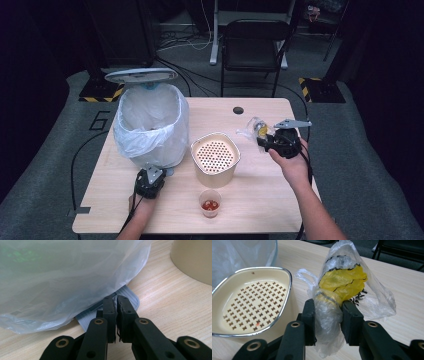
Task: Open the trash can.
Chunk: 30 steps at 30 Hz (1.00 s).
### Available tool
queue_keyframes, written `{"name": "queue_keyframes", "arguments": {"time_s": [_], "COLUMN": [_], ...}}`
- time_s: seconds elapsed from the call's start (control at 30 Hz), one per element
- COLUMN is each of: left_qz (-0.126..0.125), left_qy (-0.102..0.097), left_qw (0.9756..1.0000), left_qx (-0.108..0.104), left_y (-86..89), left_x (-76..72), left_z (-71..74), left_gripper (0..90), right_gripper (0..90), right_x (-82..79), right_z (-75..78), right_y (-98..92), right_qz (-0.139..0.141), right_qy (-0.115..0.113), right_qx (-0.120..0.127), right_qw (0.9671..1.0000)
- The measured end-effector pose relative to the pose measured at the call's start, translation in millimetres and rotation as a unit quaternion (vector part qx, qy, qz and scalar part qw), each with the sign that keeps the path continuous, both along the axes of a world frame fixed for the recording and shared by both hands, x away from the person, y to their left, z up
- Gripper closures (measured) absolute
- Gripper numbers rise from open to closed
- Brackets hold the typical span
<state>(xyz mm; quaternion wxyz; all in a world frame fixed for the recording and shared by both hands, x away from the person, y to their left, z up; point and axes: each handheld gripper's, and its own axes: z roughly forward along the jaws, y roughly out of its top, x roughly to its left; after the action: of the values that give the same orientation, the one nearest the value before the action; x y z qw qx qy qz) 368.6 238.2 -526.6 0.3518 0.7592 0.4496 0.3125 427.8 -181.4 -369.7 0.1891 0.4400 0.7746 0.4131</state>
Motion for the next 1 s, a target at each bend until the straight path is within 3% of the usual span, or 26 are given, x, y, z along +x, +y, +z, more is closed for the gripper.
{"name": "queue_keyframes", "arguments": {"time_s": [0.43,0.6,0.63,0.77,0.83,1.0], "left_qz": [0.000,0.000,0.000,0.000,0.005,0.005], "left_qy": [-0.001,0.000,0.000,0.000,-0.008,-0.008], "left_qw": [1.0000,1.0000,1.0000,1.0000,1.0000,1.0000], "left_qx": [0.001,0.001,0.001,0.001,0.001,0.001], "left_y": [-0.2,-0.3,-0.2,-0.3,-0.9,-1.0], "left_x": [-0.1,-0.1,-0.1,-0.1,0.1,0.0], "left_z": [-0.1,0.0,0.1,0.0,-0.9,-0.9], "left_gripper": [85.6,85.6,85.6,85.6,85.6,85.6], "right_gripper": [67.5,67.6,67.7,67.8,67.9,68.1], "right_x": [5.2,6.1,6.6,7.8,10.0,13.9], "right_z": [39.8,46.3,48.9,51.9,54.3,57.1], "right_y": [13.4,20.6,24.3,30.4,35.7,42.2], "right_qz": [0.034,0.053,0.068,0.083,0.108,0.134], "right_qy": [-0.009,-0.010,-0.010,-0.012,-0.016,-0.018], "right_qx": [0.006,0.010,0.016,0.016,0.022,0.039], "right_qw": [0.9994,0.9985,0.9975,0.9963,0.9938,0.9901]}}
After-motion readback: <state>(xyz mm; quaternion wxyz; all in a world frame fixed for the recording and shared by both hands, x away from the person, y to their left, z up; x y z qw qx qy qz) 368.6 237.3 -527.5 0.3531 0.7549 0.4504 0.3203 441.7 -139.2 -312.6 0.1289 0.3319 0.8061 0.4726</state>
